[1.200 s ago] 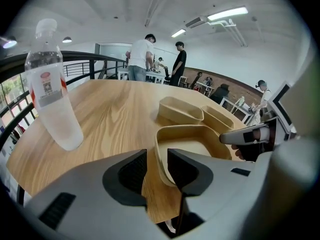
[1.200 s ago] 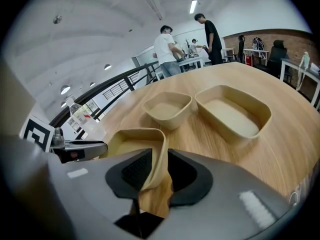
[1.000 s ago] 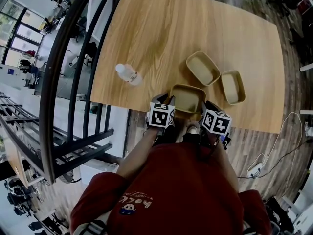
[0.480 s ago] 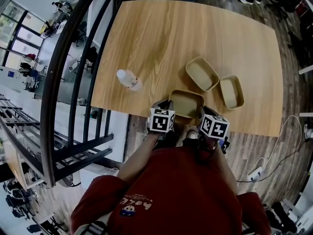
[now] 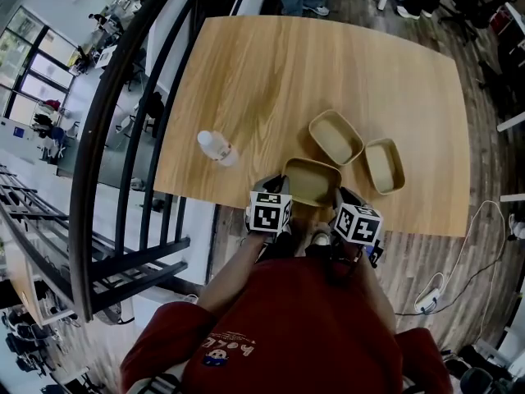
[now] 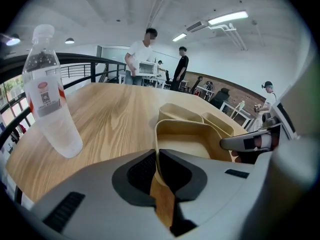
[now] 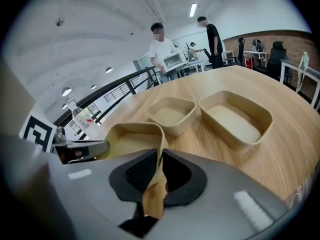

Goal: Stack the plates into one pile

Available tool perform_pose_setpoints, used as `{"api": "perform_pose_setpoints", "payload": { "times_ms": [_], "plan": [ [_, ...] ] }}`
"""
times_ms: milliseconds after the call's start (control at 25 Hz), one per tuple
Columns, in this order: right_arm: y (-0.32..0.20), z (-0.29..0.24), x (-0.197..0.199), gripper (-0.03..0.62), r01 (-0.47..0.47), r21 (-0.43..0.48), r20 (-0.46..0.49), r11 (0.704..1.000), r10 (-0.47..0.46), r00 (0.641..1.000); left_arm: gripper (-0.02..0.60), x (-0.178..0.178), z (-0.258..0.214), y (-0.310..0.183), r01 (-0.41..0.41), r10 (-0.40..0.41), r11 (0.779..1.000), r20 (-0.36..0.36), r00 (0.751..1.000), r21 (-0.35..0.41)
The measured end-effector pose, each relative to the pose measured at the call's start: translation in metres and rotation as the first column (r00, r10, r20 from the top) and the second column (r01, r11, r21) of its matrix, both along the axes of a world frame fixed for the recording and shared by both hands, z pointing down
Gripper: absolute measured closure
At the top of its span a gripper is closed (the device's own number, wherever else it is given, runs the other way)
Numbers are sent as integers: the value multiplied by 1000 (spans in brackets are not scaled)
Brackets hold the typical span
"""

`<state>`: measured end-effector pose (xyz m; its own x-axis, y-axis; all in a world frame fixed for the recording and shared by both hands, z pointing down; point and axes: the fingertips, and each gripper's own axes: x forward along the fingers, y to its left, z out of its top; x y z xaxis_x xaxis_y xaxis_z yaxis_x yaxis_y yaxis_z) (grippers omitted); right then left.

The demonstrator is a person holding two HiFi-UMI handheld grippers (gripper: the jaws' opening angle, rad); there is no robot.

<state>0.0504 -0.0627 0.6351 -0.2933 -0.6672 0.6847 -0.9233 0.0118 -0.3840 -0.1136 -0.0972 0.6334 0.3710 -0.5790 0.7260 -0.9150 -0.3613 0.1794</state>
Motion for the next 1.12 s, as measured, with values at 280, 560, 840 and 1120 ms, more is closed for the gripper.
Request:
{"api": "perform_pose_setpoints", "payload": {
  "times_ms": [280,560,840,1120],
  "plan": [
    [-9,-19,3,553,-32,49,8,998,31,999,555,4,-24,-13,-6,6,998,-13,1000,56],
    [-19,-41,6,554,-64,99,22,993,62,998,557,7,-45,-27,-19,21,995,-19,1000,101],
    [-27,-56,5,554,-107,131,25,986,105,994,557,9,-63,-44,-53,56,988,-18,998,143],
    [-40,-67,18,554,-178,161,20,971,177,984,557,28,-77,-72,-121,128,976,-26,991,181]
  ]
}}
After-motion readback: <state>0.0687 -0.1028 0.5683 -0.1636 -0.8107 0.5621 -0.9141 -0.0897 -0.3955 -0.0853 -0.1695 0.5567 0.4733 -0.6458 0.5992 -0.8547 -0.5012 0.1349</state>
